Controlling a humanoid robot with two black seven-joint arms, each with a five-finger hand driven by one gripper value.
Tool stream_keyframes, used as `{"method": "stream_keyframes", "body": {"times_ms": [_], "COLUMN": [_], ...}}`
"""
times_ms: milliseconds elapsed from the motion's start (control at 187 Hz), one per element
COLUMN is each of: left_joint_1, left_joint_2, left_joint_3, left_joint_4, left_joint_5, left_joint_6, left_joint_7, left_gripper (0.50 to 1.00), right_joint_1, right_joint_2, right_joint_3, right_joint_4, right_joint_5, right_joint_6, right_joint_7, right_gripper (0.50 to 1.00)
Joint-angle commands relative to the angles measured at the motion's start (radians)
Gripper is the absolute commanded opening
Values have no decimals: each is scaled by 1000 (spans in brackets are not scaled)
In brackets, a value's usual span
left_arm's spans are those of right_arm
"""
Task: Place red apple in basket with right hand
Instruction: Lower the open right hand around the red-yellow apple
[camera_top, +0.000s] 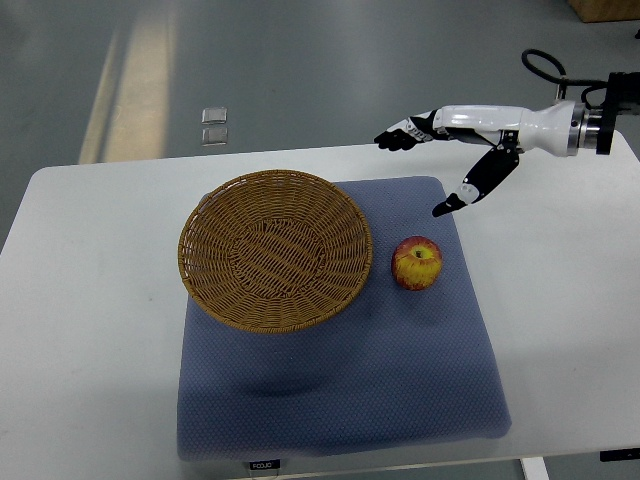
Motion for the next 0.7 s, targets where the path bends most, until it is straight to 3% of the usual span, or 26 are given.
{"method": "stream_keyframes", "body": {"times_ms": [0,112,139,193,198,460,696], "left_joint_1": [0,0,0,0,0,0,0], "left_joint_2": [0,0,0,0,0,0,0], "left_joint_3": [0,0,0,0,0,0,0], "left_joint_4": [0,0,1,1,0,0,0], "left_joint_5": [0,0,0,0,0,0,0], "left_joint_6": [0,0,0,0,0,0,0], "left_joint_7": [0,0,0,0,0,0,0], "left_gripper": [1000,1000,1000,1000,1000,1000,1000], "right_joint_1": [-27,-44,-49,-49,-53,-52,-57], "right_joint_2": [5,9,10,10,12,41,48], "right_joint_3": [-30,-77,-91,-91,-114,-220,-246], "right_joint_4": [1,1,0,0,-2,-39,-39], "right_joint_5": [-62,-142,-157,-157,-174,-249,-252], "right_joint_6": [0,0,-39,-39,-98,-324,-355], "right_joint_7": [-1,1,-1,-1,-1,-2,-1], "right_gripper": [921,921,921,921,919,919,919]}}
